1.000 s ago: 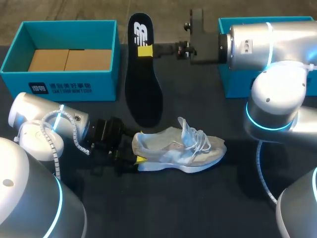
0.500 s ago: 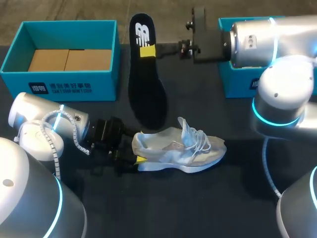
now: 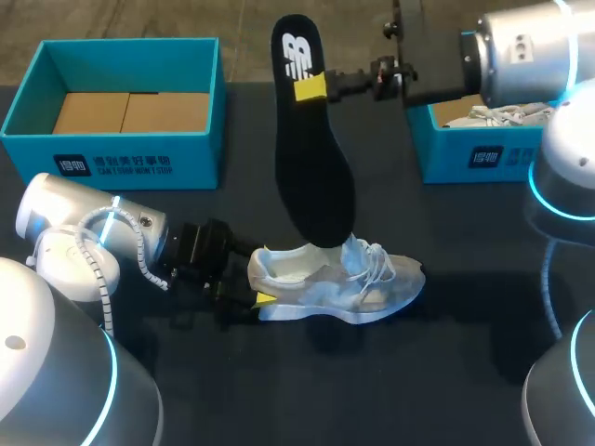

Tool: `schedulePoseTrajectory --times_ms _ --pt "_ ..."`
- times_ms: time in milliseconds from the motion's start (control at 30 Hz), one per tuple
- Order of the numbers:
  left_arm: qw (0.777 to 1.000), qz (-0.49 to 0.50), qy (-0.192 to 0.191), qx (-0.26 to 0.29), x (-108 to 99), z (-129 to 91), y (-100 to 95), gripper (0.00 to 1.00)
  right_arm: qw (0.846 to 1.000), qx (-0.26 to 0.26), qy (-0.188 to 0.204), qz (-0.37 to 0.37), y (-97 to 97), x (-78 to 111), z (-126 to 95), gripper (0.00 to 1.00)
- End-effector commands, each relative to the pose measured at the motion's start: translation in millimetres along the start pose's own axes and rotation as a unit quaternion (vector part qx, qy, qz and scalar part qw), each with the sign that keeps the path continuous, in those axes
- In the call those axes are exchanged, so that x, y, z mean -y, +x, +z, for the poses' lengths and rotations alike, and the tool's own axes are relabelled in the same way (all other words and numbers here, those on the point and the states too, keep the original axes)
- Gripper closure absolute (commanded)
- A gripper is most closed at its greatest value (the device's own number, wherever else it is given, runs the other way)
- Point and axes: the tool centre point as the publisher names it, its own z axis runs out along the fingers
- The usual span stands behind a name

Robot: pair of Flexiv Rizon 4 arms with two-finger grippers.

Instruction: Take the shoe out of the shoebox, open the shoe tongue, remove and reinsert the insole, then place the shoe into the shoebox

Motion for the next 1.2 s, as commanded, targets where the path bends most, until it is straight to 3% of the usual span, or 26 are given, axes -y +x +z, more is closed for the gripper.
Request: schedulePoseTrajectory --times_ms 33,533,1200 --pt "1.000 0.000 -0.002 0.000 -2 1 0.2 1.00 1.000 0.015 -0.005 0.009 12.9 15.4 -15 1.00" --pt "1.000 0.000 -0.002 0.000 -2 1 0.2 1.00 0.999 0.030 -0.019 0.037 50.0 53.2 -29 1.00" --pt "1.000 0.000 -0.002 0.000 -2 1 0.2 1.00 0.997 0.024 -0.031 0.063 59.8 80.3 -30 1.00"
